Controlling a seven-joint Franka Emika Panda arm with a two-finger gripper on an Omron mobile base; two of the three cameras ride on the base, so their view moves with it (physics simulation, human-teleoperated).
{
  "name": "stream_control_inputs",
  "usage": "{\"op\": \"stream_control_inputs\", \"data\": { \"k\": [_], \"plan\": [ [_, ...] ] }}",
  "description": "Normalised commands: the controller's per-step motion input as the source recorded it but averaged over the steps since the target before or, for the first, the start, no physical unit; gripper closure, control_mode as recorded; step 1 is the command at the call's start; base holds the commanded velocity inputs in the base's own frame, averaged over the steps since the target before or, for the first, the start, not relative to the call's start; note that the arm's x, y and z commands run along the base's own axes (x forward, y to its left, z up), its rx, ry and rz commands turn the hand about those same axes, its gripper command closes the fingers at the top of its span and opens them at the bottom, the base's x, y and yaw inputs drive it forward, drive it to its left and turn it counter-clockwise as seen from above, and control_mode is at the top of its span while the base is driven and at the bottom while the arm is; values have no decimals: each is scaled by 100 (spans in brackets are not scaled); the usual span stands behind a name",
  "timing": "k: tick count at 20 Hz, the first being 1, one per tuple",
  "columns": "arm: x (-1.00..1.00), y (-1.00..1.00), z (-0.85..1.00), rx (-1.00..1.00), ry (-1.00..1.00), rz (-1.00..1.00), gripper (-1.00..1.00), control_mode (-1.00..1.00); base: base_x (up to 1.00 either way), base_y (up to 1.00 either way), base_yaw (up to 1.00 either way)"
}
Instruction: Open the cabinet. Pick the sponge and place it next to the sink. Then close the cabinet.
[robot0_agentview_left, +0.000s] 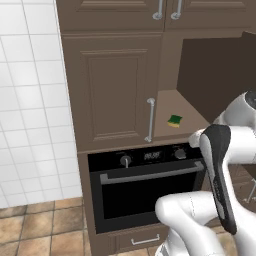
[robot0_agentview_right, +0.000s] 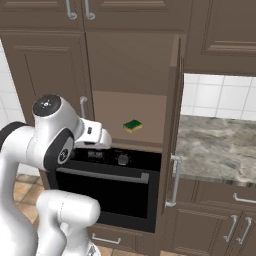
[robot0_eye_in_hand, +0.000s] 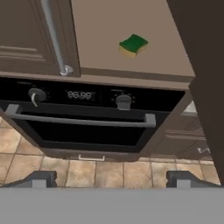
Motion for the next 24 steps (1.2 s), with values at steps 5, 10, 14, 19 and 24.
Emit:
{"op": "stream_control_inputs", "data": {
  "k": [5, 10, 14, 19, 24],
  "plan": [
    [-16, 24, 14, 15, -15, 6, -100, -100, 0, 0, 0],
    [0, 42, 26, 13, -9, 0, -100, -100, 0, 0, 0],
    [0, 46, 22, 3, -2, -1, -100, -100, 0, 0, 0],
    [4, 21, 4, 0, 2, -1, -100, -100, 0, 0, 0],
    [14, 1, 0, 0, 0, 0, -100, -100, 0, 0, 0]
  ]
}}
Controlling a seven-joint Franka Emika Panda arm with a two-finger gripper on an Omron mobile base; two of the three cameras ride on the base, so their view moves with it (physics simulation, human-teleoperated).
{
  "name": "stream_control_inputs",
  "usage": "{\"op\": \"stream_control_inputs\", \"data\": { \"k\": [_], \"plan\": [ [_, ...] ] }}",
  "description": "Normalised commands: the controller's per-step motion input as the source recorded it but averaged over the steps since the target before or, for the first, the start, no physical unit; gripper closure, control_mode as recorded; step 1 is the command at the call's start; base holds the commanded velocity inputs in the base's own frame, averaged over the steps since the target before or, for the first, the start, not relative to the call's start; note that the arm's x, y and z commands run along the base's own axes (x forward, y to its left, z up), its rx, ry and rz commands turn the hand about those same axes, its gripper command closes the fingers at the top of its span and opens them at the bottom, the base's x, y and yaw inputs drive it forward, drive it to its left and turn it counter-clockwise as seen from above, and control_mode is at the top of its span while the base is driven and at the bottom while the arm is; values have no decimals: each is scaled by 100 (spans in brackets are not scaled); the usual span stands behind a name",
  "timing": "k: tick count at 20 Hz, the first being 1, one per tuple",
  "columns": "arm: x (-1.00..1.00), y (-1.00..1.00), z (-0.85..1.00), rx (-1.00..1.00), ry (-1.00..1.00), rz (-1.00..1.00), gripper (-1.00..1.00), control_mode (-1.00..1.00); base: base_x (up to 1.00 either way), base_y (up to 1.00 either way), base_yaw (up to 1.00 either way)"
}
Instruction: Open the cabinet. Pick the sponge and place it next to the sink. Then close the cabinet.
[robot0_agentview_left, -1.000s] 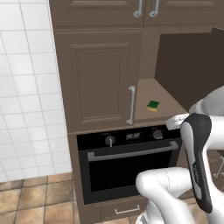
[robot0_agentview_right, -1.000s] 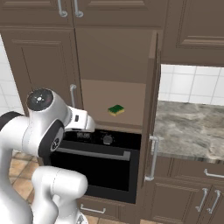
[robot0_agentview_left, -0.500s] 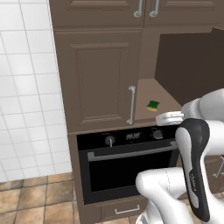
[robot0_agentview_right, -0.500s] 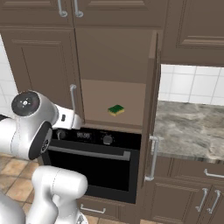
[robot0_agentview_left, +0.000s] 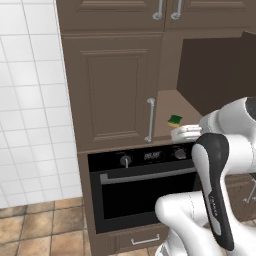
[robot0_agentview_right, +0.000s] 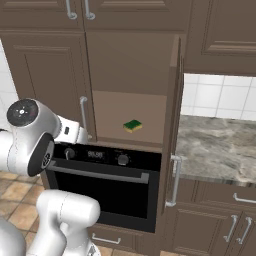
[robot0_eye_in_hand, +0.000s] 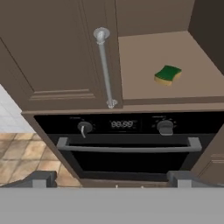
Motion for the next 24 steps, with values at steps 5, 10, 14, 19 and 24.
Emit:
{"op": "stream_control_inputs", "data": {
  "k": [5, 10, 14, 19, 24],
  "plan": [
    [27, 5, 0, 0, 0, 0, -100, -100, 0, 0, 0],
    [27, 37, 0, 0, 0, 0, -100, -100, 0, 0, 0],
    [34, 45, -1, 0, 0, -2, -100, -100, 0, 0, 0],
    [23, 11, 0, 0, 0, -3, -100, -100, 0, 0, 0],
    [13, -10, -1, 0, 0, -8, -100, -100, 0, 0, 0]
  ]
}}
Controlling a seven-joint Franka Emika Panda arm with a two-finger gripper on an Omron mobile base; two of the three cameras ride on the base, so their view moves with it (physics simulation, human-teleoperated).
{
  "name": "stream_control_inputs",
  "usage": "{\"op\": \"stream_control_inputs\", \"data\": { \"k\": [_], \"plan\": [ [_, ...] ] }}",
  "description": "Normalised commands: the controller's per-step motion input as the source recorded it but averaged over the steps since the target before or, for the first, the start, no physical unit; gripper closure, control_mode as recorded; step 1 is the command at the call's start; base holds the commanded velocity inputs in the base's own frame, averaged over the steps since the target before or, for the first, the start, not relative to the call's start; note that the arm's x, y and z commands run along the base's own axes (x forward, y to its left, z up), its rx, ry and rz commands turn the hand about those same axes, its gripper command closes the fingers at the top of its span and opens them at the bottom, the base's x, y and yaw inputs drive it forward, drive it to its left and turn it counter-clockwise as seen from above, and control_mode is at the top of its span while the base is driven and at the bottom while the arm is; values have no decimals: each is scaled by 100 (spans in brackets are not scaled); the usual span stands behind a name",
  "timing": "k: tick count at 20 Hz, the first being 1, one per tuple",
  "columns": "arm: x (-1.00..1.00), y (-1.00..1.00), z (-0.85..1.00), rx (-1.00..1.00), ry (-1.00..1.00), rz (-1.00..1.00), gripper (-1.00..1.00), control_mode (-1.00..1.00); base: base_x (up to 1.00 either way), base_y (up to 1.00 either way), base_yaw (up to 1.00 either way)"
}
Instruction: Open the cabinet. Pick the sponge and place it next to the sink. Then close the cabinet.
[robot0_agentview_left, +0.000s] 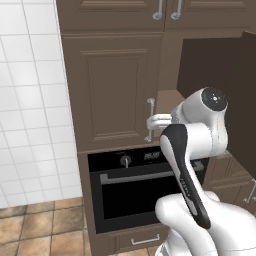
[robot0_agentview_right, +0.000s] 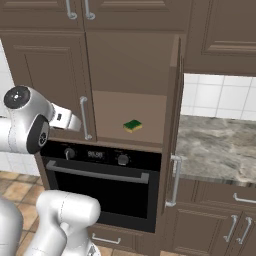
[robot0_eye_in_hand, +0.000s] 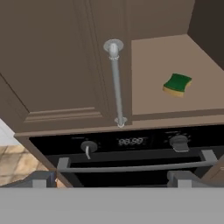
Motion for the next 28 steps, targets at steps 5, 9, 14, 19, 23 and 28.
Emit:
{"op": "stream_control_inputs", "data": {
  "k": [5, 9, 14, 19, 23, 28],
  "plan": [
    [10, -7, -6, 0, 0, -7, -100, -100, 0, 0, 0],
    [10, -1, -16, 0, 0, -3, -100, -100, 0, 0, 0],
    [22, 0, -19, 0, 0, 0, -100, -100, 0, 0, 0],
    [29, 0, -18, 1, 0, 0, -100, -100, 0, 0, 0],
    [42, 0, -4, 0, 0, 0, -100, -100, 0, 0, 0],
    [43, 0, -7, 0, 0, 0, -100, -100, 0, 0, 0]
  ]
}}
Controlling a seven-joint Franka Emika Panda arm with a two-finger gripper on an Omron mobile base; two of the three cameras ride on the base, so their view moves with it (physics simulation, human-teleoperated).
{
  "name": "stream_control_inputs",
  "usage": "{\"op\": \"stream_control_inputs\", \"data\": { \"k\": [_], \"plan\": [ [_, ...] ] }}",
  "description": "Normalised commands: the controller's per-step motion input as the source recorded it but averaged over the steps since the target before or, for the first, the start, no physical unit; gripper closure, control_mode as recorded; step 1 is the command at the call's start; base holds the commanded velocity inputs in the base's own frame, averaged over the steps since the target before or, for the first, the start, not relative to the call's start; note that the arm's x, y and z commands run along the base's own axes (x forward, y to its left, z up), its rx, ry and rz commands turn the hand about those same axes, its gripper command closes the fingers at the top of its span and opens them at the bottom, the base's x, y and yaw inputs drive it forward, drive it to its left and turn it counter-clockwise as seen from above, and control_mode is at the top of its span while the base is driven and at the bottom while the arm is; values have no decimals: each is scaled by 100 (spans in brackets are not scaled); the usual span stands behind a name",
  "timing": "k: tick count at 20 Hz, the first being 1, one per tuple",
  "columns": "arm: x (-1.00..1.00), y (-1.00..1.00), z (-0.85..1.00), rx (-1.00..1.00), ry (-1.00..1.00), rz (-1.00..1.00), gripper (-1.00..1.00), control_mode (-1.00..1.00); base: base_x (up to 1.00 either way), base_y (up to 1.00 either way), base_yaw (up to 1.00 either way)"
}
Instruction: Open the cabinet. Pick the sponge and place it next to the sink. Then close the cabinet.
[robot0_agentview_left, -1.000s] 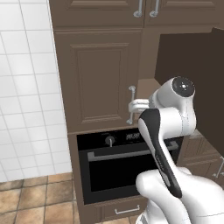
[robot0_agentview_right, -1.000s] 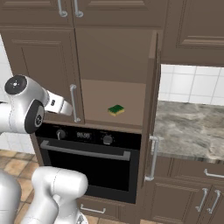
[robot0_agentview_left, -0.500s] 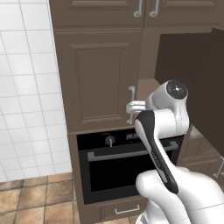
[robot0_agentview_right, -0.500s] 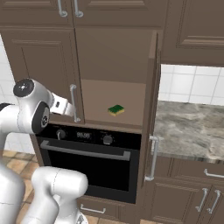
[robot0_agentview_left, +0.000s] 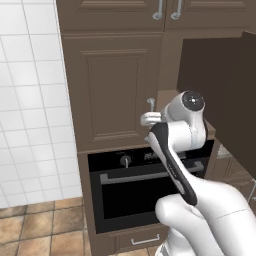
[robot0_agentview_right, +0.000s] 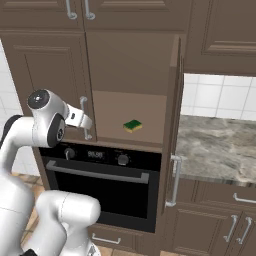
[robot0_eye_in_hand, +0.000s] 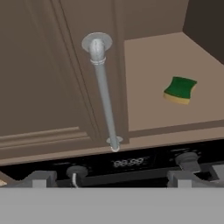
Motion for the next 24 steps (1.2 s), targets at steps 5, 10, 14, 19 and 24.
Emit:
{"op": "stream_control_inputs", "data": {
  "k": [5, 10, 14, 19, 24],
  "plan": [
    [34, 0, -14, 0, 0, 0, -100, -100, 0, 0, 0],
    [4, 2, -30, 0, 0, 0, -100, -100, 0, 0, 0],
    [5, 7, -33, 0, 0, 0, -100, -100, 0, 0, 0],
    [16, 4, -25, 0, 0, 0, -100, -100, 0, 0, 0],
    [36, 0, -13, 0, 0, 0, -100, -100, 0, 0, 0]
  ]
}}
